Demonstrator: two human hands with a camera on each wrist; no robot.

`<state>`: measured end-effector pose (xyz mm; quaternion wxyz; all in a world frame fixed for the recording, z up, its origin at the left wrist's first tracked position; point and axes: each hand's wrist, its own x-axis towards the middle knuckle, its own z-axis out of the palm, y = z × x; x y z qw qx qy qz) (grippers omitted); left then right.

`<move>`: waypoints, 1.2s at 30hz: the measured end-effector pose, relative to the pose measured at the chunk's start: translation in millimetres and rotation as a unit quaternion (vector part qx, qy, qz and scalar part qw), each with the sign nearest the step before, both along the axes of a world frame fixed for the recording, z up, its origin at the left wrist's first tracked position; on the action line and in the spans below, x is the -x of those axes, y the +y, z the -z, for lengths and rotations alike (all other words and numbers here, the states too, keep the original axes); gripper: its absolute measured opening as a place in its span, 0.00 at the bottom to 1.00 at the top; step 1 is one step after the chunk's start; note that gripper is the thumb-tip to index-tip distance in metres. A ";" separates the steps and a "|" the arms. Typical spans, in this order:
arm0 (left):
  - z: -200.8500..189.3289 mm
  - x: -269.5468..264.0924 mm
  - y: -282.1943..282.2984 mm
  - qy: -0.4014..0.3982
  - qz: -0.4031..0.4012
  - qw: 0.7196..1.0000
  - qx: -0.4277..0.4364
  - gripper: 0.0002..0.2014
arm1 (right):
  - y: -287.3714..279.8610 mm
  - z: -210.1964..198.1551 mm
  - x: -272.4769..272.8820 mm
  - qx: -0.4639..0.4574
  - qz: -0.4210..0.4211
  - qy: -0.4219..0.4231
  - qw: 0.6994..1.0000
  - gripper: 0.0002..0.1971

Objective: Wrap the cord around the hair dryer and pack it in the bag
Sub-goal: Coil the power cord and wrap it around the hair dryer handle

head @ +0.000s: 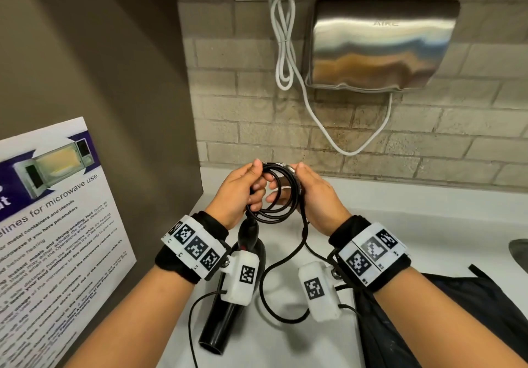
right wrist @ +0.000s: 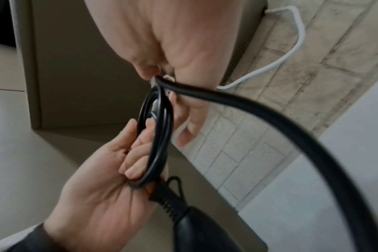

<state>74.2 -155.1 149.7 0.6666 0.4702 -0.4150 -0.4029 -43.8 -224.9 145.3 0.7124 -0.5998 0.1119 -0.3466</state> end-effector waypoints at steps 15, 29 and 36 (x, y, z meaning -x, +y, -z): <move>-7.7 6.2 3.1 -0.053 0.037 0.998 -0.010 0.09 | 0.7 -11.7 -3.6 0.351 0.181 0.169 0.903 0.06; 2.9 10.8 -4.6 0.071 -0.045 0.995 0.044 0.12 | 3.5 -0.3 -1.0 0.379 0.230 0.172 0.880 0.10; -7.7 4.6 -1.6 0.108 0.041 0.993 -0.016 0.15 | 0.8 -11.1 1.1 0.472 0.220 0.246 0.817 0.11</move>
